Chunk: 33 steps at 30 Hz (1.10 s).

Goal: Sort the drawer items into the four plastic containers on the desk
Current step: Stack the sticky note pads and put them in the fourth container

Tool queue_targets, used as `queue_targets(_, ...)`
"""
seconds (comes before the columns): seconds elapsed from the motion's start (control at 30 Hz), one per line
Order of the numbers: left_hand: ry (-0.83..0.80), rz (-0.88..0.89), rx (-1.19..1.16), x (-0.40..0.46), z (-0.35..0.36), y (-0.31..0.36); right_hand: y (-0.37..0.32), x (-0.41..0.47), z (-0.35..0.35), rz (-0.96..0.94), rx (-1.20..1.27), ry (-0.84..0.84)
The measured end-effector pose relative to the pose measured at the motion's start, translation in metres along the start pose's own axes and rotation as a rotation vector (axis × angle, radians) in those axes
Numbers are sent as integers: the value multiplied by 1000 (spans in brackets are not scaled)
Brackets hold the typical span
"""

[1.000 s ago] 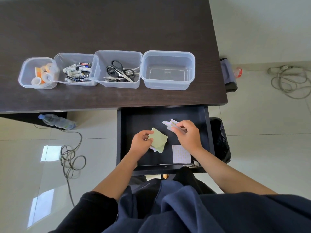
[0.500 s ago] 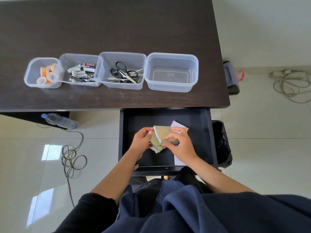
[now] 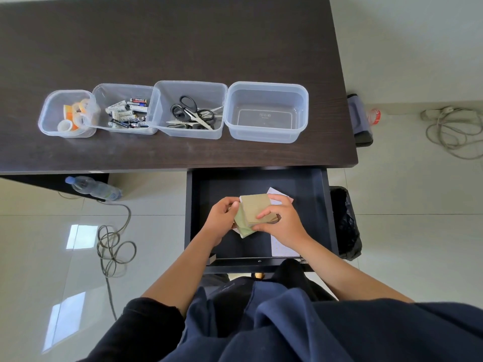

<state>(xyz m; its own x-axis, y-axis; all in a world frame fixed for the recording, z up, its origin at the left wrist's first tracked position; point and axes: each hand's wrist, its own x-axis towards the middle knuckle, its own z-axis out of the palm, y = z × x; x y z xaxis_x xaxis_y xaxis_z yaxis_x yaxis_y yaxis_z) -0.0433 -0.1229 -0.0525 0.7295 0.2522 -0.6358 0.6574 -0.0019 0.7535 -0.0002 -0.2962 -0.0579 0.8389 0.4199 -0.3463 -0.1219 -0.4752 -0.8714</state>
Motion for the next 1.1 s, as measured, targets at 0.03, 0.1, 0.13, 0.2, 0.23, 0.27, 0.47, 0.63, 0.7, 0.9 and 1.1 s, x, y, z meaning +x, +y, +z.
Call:
queue_targets(0.03, 12, -22, -40, 0, 1, 1, 0, -1, 2, -13, -11, -1)
queue_targets(0.1, 37, -47, -74, -1, 2, 3, -2, -4, 7, -36, -46, 2)
queue_targets(0.13, 45, -48, -76, -1, 3, 4, -1, -5, 9, -46, -59, 8)
queue_targets(0.2, 45, -42, -85, -2, 2, 7, -1, -6, 11, -46, -73, 11)
queue_targets(0.23, 40, -38, -82, -3, 2, 8, -1, -6, 12, -45, -85, 9)
queue_targets(0.27, 36, -30, -70, -3, 2, 9, 0, -7, 12, -46, -97, 3)
queue_targets(0.47, -2, 33, -39, -6, 0, 12, 5, -11, 17, -58, -59, 23)
queue_targets(0.63, 0, 28, -28, -6, 0, 10, 2, -11, 17, -74, -54, 46)
queue_targets(0.7, 35, 19, -8, -7, 1, 7, 2, -10, 17, -68, -45, 47)
queue_targets(0.9, 47, -3, -4, -7, 2, 2, -2, -7, 16, 31, -32, 86)
queue_targets(1.1, 68, -39, -60, -7, -2, 2, 1, -4, 10, 111, 116, 0)
